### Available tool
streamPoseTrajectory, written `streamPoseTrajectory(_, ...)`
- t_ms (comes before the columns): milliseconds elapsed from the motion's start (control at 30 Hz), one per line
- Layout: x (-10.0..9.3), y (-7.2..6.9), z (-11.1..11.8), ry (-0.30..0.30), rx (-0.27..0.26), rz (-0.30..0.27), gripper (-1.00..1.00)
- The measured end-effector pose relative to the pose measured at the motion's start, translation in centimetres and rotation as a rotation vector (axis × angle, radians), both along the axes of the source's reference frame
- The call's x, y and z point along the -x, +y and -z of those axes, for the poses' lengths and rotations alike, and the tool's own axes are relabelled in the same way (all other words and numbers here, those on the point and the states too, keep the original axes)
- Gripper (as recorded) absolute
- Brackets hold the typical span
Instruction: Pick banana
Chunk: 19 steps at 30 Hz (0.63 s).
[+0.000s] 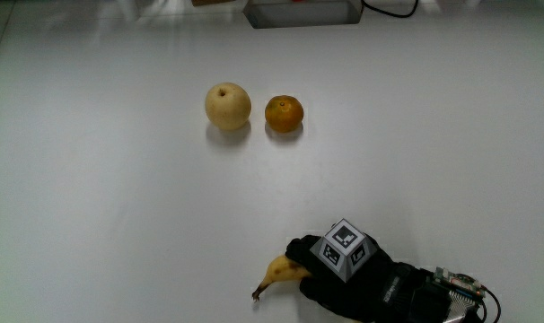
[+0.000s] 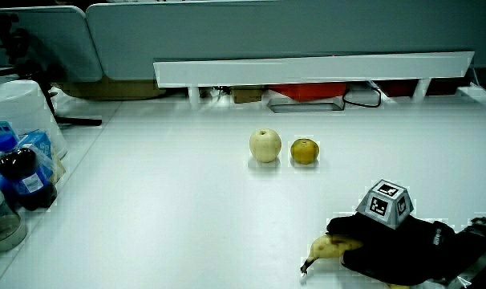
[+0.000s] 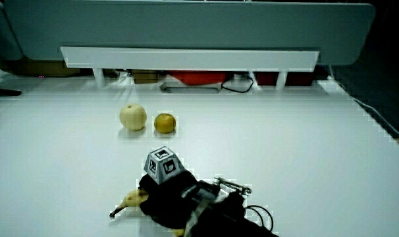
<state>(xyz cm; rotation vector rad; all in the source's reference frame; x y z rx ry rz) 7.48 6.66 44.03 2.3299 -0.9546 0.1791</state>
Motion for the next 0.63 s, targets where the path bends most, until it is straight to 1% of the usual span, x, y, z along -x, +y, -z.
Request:
streamPoseTrajectory(33, -0.2, -0.3, 0.0, 0.001, 0.001, -0.006, 1.00)
streamPoseTrajectory(67, -0.4, -0.8, 0.2, -0.033, 0.026, -0.041, 1.00)
streamPoseTrajectory(100, -0.6, -1.3, 0.3, -0.010, -0.011, -0.033, 1.00)
streamPoseTrajectory(133, -0.8, -1.9, 0.6, -0.010, -0.009, -0.048, 1.00)
streamPoseTrajectory(167, -1.0, -2.4, 1.0, 0.000, -0.047, -0.052, 1.00)
streamPoseTrajectory(200, -1.1, -3.1, 1.5, -0.009, -0.053, -0.068, 1.00)
streamPoseTrajectory(233, -1.3, -3.6, 1.4, 0.006, -0.065, -0.085, 1.00)
streamPoseTrajectory(267, -1.5, -4.2, 1.6, 0.010, -0.066, -0.093, 1.00)
streamPoseTrajectory(300, -1.6, -4.9, 2.2, 0.010, -0.088, -0.109, 1.00)
streamPoseTrajectory(333, -1.8, -5.4, 2.1, 0.011, -0.072, -0.125, 1.00)
streamPoseTrajectory(367, -2.0, -6.0, 2.4, 0.017, -0.093, -0.139, 1.00)
streamPoseTrajectory(400, -2.2, -6.6, 2.6, 0.010, -0.082, -0.153, 1.00)
streamPoseTrajectory(467, -2.5, -7.7, 3.3, 0.035, -0.128, -0.168, 1.00)
streamPoseTrajectory(500, -2.7, -8.2, 3.4, 0.028, -0.112, -0.180, 1.00)
streamPoseTrajectory(533, -2.8, -8.7, 3.6, 0.042, -0.135, -0.184, 1.00)
streamPoseTrajectory(567, -2.9, -9.2, 3.6, 0.045, -0.119, -0.198, 1.00)
streamPoseTrajectory(600, -3.0, -9.6, 3.8, 0.050, -0.143, -0.198, 1.00)
streamPoseTrajectory(633, -3.2, -10.1, 3.3, 0.049, -0.117, -0.212, 1.00)
